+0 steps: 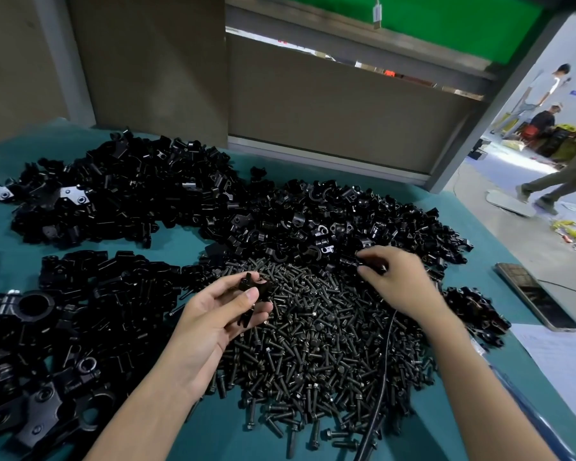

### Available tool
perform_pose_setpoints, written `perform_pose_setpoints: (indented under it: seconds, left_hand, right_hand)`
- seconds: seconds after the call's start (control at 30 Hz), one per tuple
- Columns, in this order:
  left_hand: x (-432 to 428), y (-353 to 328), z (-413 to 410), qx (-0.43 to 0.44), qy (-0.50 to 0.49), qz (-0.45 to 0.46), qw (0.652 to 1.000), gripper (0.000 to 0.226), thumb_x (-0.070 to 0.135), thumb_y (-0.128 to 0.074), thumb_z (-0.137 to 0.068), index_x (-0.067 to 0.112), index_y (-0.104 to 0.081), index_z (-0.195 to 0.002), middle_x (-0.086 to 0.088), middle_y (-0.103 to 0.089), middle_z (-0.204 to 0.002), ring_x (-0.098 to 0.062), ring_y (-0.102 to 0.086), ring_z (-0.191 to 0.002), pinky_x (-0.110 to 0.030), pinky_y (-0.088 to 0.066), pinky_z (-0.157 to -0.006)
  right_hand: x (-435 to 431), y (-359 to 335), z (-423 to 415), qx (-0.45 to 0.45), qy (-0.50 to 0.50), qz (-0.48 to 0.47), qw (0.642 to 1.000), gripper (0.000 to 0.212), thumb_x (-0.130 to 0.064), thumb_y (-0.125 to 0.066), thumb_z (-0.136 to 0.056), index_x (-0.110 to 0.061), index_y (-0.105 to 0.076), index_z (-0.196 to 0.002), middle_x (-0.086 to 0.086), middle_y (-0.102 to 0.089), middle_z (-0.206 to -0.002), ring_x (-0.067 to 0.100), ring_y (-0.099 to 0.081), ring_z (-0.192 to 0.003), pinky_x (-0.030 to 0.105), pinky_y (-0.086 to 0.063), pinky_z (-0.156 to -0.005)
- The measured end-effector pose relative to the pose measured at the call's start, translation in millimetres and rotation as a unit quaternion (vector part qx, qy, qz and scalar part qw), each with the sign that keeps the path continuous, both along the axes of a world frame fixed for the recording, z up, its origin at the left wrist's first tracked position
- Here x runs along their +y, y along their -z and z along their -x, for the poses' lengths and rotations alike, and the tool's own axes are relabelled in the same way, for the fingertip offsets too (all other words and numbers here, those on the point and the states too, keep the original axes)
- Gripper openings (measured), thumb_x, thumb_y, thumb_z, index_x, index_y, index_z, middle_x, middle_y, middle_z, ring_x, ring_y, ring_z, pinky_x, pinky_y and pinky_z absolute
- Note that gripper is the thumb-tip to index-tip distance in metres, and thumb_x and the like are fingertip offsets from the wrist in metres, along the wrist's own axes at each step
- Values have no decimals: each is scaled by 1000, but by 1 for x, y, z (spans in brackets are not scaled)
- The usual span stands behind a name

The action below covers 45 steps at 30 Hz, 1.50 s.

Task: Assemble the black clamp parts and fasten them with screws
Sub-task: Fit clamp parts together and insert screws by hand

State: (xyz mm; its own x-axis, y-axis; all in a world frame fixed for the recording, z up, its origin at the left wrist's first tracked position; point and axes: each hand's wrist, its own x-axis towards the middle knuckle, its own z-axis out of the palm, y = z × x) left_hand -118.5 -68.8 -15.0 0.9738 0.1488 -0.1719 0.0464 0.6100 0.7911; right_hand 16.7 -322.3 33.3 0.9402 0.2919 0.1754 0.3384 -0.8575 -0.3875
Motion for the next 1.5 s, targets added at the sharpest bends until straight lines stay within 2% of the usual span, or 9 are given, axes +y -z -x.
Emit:
perform_pose_setpoints:
  seconds: [0.1,0.27,0.47,0.63,0.7,0.83,0.97,1.1,1.5]
  left_hand:
    - [1,-1,0,-4,-2,1,1000,39,20,-80,-65,15,-79,-104,-13,-71,-103,-33,-74,-97,-26,-60,-76]
    - [1,-2,1,-1,-2,0,1000,42,22,-81,-63,15,-79,-104,-14,-69,-105,-34,-74,-97,-26,-60,-77]
    - [0,-2,1,0,-5,-2,1000,41,21,-81,-63,14,-78,-104,-13,-67,-105,-33,-74,-96,-27,-60,-77]
    - [0,-3,1,1,-7,0,1000,42,22,-81,-63,15,-78,-104,-14,-68,-103,-34,-74,-97,-28,-61,-78]
    - [-1,-3,1,2,-3,-10,1000,43,23,-81,-62,16,-78,-104,-15,-70,-103,-33,-74,-97,-33,-61,-84]
    - [-4,-3,2,2,4,-24,1000,40,23,-80,-64,18,-79,-104,-13,-72,-105,-32,-74,-97,-38,-58,-93]
    - [-5,-4,3,5,8,-36,999,36,21,-78,-68,19,-78,-104,-15,-70,-104,-32,-74,-97,-44,-52,-99]
    - [-7,-5,4,-5,3,-47,999,39,21,-79,-67,20,-77,-106,-13,-72,-104,-29,-74,-97,-36,-57,-91]
    - [-5,-7,5,-42,-20,-25,999,31,24,-76,-75,24,-78,-105,-7,-76,-110,-19,-74,-97,-24,-59,-78]
  right_hand:
    - [28,9,-6,-25,-18,-7,999,30,-16,-65,-94,-18,-67,-125,1,-68,-119,11,-61,-98,25,-49,-89]
    - [51,12,-17,-9,-17,12,1000,40,-20,-68,-92,-19,-61,-131,4,-65,-124,23,-56,-118,38,-49,-96]
    - [58,10,-24,-2,-9,18,1000,26,-17,-71,-89,-19,-70,-115,3,-71,-93,23,-68,-82,33,-56,-73]
    - [43,13,-23,-20,27,-122,992,21,-6,-67,-92,-15,-72,-109,-5,-66,-96,8,-63,-87,5,-47,-77]
    - [38,11,-18,-14,42,-203,978,19,-4,-66,-92,-15,-72,-107,-8,-69,-96,2,-64,-87,10,-52,-81]
    - [37,4,-1,56,52,-388,919,22,0,-61,-95,-16,-74,-103,0,-75,-96,2,-67,-76,18,-53,-70]
    - [53,-6,25,194,5,-571,798,25,7,-56,-93,-9,-76,-98,5,-76,-91,9,-66,-73,19,-54,-65]
    - [80,-3,53,270,-26,-631,727,28,3,-54,-92,-9,-79,-90,4,-76,-92,12,-71,-75,19,-56,-64]
    - [112,18,91,182,-61,-502,843,16,-12,-65,-95,-20,-76,-103,0,-76,-82,9,-66,-64,18,-53,-61]
